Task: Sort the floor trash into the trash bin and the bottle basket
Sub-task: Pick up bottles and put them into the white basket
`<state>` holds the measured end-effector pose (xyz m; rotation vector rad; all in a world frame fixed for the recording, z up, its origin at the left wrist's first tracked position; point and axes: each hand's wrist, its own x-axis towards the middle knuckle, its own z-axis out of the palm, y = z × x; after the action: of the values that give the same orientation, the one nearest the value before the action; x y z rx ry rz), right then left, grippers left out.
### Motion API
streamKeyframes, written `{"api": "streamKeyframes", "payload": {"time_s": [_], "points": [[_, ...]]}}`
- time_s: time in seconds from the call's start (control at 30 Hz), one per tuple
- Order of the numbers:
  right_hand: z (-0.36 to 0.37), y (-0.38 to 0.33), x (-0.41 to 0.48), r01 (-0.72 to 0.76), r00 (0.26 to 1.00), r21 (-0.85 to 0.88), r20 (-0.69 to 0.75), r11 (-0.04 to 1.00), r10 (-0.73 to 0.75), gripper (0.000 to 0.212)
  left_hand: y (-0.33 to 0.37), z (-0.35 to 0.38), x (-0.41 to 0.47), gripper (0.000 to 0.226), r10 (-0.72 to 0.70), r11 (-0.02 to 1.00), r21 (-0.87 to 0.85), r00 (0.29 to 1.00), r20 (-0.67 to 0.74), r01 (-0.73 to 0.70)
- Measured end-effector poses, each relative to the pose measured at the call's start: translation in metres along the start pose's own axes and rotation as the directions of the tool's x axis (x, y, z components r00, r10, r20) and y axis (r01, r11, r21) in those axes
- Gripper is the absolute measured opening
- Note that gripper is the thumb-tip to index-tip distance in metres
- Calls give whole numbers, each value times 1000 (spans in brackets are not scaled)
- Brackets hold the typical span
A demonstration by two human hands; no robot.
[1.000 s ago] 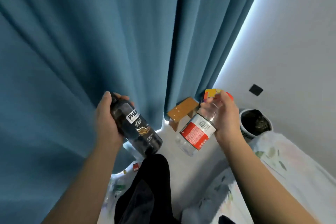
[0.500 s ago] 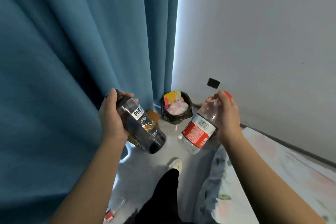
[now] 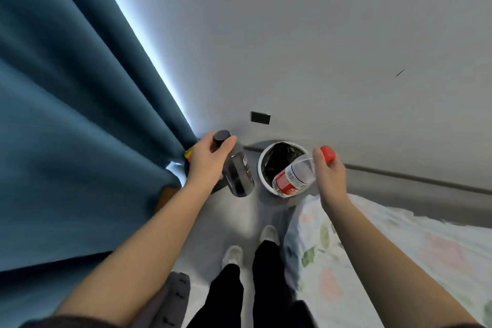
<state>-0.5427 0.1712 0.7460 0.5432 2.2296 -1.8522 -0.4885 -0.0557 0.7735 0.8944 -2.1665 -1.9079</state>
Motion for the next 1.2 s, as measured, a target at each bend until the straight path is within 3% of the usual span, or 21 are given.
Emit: {"api": "streamKeyframes", "payload": {"time_s": [0.1,0.17,0.37,0.53,0.83,0.97,1.07,1.2], "points": [[-4,28,66,-70,997,-85,22,994,72,7,-20,54,46,19,-54,994,93,998,23,52],[-3,51,111,-68,995,-202,54,977,80,12,-46,88,78,14,-80,985,158,996,50,71],[9,157,239,4,994,-540,98,841,58,28,-171,191,169,24,-8,883,461,978,209,-91],[28,258,315,23,987,-662,136,749,90,21,-287,252,230,32,-90,751,641,938,334,-156],[82,379,401,105,979,-787,189,608,75,27,-416,309,309,31,-101,579,747,880,465,-328],[99,410,427,137,984,-859,175,493,33,25,-453,326,334,29,-90,467,782,857,507,-414],[104,428,431,133,983,-897,173,421,58,22,-472,332,340,20,-128,398,810,849,513,-430],[101,438,433,120,974,-931,177,346,140,26,-485,335,339,25,-226,298,841,823,521,-451]]}}
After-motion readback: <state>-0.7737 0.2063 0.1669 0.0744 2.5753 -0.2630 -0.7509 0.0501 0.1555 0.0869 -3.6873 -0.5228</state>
